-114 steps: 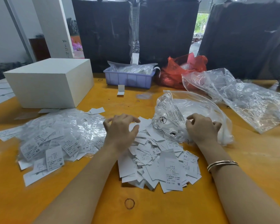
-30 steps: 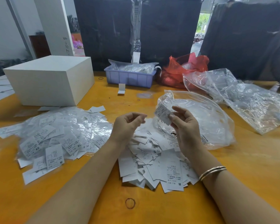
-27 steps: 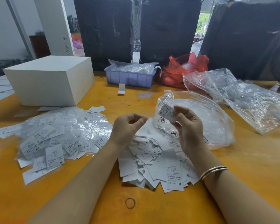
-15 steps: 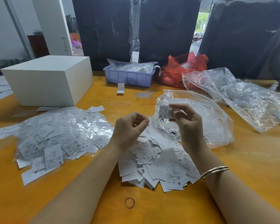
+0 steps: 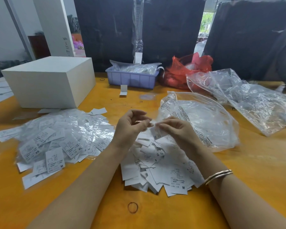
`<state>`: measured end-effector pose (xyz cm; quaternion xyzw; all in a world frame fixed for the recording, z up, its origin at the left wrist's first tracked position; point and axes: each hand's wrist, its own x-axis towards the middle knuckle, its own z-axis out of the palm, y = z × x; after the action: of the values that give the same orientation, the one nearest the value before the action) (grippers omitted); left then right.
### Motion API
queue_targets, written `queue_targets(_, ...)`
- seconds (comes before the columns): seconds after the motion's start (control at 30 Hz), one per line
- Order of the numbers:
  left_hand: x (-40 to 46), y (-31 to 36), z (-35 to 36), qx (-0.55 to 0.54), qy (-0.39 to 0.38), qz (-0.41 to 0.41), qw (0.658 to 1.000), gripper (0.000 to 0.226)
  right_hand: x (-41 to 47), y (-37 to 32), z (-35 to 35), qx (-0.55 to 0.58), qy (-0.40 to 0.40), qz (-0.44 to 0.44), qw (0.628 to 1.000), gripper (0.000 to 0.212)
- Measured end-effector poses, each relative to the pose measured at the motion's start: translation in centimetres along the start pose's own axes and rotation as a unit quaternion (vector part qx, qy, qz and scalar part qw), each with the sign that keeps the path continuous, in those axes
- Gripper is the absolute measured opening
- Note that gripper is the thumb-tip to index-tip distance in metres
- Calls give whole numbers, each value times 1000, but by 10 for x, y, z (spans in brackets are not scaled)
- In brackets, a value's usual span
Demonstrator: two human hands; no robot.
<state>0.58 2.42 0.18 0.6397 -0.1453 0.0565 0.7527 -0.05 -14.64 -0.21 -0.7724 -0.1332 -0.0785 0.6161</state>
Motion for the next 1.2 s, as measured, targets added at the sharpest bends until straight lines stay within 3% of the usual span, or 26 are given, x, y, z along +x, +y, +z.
queue_targets(0.1,0,0,1,20,-35,-30,999,28,1,-1,-3,82,50,2,995,11)
queue_targets(0.3,-2,1,-1,20,-118,-140,983,40,-2,-2,4,-104,-21,-62,992,9)
queue_targets(0.43,-1,0,-2,11,-108,-127,986,18,-1,-1,6,-117,5,-90,989,9)
queue_targets(0.73,0,-4,-4,1,-135,-108,985,34,0,-4,5,-121,33,-103,987,14)
queue_targets(0.83,1,-3,-5,-33,-105,-94,990,30,0,-5,1,-46,69,-95,992,14)
queue_targets(1.0,6,-3,-9,-75,-41,-61,994,22,0,-8,-8,200,131,-74,968,42)
queue_targets(1.2,5,-2,-7,-62,-33,-40,997,30,1,-9,-1,173,116,-82,975,43)
